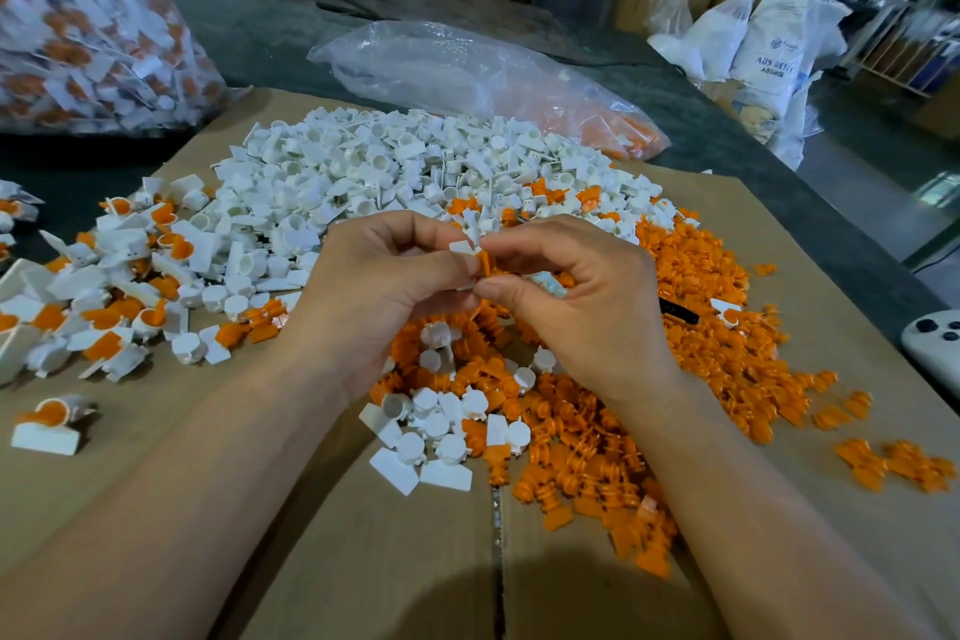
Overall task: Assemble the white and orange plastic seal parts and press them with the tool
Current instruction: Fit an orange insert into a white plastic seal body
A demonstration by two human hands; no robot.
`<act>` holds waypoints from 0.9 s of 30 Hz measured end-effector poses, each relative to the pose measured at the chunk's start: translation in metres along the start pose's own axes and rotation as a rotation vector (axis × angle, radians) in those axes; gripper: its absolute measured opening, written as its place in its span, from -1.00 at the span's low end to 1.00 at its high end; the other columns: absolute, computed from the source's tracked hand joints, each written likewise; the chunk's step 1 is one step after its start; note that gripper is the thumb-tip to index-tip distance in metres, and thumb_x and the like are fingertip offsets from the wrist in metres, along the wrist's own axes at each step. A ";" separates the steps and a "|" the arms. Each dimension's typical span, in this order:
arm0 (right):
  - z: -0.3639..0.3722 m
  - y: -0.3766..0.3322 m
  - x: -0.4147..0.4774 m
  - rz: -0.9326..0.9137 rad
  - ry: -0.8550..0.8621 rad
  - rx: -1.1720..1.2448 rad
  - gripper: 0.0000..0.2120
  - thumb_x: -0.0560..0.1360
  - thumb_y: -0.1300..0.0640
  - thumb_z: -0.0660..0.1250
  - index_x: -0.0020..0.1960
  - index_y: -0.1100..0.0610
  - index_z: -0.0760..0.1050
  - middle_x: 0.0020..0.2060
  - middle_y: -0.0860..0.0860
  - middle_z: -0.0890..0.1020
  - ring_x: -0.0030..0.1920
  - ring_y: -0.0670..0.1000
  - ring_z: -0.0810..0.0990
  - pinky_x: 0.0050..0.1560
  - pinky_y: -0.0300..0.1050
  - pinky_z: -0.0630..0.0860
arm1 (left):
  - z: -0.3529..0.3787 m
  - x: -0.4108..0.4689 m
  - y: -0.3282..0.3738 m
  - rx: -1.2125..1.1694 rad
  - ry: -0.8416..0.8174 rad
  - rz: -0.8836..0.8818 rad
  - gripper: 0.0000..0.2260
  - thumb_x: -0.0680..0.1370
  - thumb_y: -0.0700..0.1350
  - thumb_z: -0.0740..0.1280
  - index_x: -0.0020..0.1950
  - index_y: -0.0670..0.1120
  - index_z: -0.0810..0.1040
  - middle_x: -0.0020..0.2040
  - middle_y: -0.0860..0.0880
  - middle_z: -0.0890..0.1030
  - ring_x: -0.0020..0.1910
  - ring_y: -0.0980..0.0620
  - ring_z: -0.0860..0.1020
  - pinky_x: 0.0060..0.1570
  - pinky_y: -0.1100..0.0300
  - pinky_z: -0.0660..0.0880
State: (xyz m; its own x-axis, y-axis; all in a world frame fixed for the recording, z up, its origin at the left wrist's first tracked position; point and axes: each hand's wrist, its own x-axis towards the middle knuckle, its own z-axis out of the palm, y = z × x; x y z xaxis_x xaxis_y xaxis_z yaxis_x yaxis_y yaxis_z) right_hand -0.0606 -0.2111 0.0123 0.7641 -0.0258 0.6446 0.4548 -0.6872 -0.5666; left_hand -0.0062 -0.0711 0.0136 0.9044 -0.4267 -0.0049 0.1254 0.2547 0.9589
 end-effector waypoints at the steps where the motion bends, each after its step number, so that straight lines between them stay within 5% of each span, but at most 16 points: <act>1: 0.000 0.000 0.000 -0.003 -0.001 0.003 -0.74 0.35 0.22 0.44 0.02 0.05 0.57 -0.18 -0.11 0.58 -0.11 -0.14 0.58 -0.06 -0.29 0.52 | 0.000 0.000 0.000 -0.003 -0.004 -0.002 -0.89 0.31 -0.38 0.40 -0.30 -0.19 0.56 -0.44 -0.08 0.61 -0.46 0.02 0.60 -0.42 0.31 0.54; 12: -0.001 -0.002 0.001 0.046 -0.018 0.019 -0.75 0.33 0.17 0.46 -0.02 0.03 0.56 -0.23 -0.14 0.57 -0.16 -0.12 0.59 -0.09 -0.26 0.54 | 0.000 -0.001 0.000 0.025 0.028 -0.018 -0.88 0.36 -0.40 0.39 -0.30 -0.21 0.57 -0.44 -0.08 0.61 -0.48 0.04 0.59 -0.44 0.33 0.54; 16: -0.008 -0.001 0.004 0.174 0.023 0.037 -0.73 0.32 -0.07 0.37 -0.01 -0.03 0.53 -0.20 -0.22 0.58 -0.17 -0.24 0.58 -0.15 -0.42 0.47 | -0.001 0.000 0.002 -0.081 0.050 -0.081 -0.90 0.36 -0.42 0.36 -0.28 -0.24 0.54 -0.46 -0.11 0.61 -0.47 0.05 0.61 -0.49 0.36 0.51; 21: -0.028 0.016 0.011 0.386 -0.021 -0.215 -0.87 0.41 0.03 0.40 -0.04 -0.04 0.59 -0.25 -0.28 0.55 -0.22 -0.30 0.54 -0.19 -0.49 0.42 | -0.002 0.000 0.003 -0.129 0.104 -0.153 -0.87 0.38 -0.42 0.36 -0.30 -0.22 0.52 -0.50 -0.11 0.59 -0.51 0.05 0.59 -0.58 0.33 0.46; 27: -0.045 0.030 0.013 0.514 -0.283 -0.495 -0.61 0.38 -0.01 0.44 0.18 0.04 0.52 0.14 -0.05 0.56 0.12 -0.08 0.49 0.04 -0.25 0.31 | -0.003 0.001 0.003 -0.054 0.112 -0.123 -0.87 0.35 -0.38 0.40 -0.25 -0.20 0.51 -0.58 -0.01 0.52 -0.55 0.08 0.56 -0.60 0.35 0.44</act>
State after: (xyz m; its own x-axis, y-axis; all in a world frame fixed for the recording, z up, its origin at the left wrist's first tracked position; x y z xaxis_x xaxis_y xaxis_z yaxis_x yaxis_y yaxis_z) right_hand -0.0575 -0.2647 0.0261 0.9424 -0.2888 0.1687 -0.1961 -0.8856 -0.4210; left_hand -0.0034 -0.0677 0.0159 0.9205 -0.3584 -0.1555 0.2566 0.2543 0.9325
